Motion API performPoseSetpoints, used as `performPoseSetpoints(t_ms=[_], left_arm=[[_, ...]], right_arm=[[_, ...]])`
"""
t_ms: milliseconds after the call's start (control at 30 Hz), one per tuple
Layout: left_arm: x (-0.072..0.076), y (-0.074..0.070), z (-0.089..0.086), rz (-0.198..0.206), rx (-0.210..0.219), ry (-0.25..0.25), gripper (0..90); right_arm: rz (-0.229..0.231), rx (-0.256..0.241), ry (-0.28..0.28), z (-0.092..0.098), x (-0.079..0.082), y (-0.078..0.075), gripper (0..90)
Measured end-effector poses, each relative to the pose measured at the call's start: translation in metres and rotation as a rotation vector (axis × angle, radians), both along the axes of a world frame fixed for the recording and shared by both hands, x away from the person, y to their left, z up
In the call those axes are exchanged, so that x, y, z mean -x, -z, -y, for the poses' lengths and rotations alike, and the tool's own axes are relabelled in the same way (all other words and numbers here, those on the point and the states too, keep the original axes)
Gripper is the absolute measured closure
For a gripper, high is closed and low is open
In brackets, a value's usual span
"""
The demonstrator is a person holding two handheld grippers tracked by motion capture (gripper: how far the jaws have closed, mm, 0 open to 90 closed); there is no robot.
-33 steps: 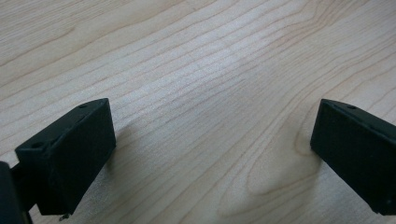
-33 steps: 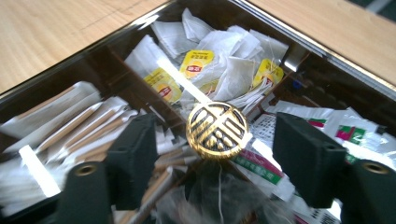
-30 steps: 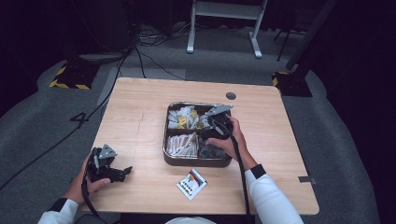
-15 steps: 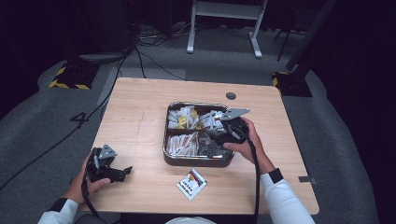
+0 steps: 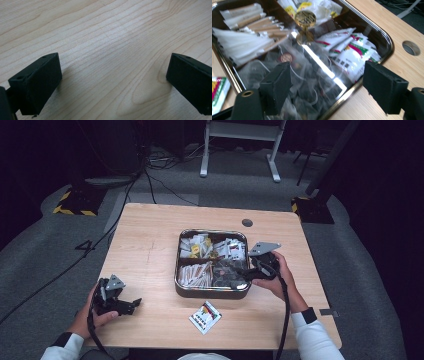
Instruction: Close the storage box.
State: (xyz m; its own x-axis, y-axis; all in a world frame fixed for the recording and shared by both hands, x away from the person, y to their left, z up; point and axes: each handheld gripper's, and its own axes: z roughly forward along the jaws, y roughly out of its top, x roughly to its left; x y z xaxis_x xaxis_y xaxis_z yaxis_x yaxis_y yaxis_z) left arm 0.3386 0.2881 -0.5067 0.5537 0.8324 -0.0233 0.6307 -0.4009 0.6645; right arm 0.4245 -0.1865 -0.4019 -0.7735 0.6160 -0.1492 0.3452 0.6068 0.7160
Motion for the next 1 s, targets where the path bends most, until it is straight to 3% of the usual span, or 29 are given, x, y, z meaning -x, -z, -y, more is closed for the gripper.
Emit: performPoseSetpoints(t_ms=[333, 1000], left_arm=[[0.000, 0.000, 0.000, 0.000, 0.000, 0.000, 0.4], [0.000, 0.000, 0.000, 0.000, 0.000, 0.000, 0.4]], right_arm=[[0.023, 0.071, 0.014, 0.019, 0.012, 0.005, 22.8], [-0.003, 0.074, 0.041, 0.049, 0.030, 0.021, 22.7]])
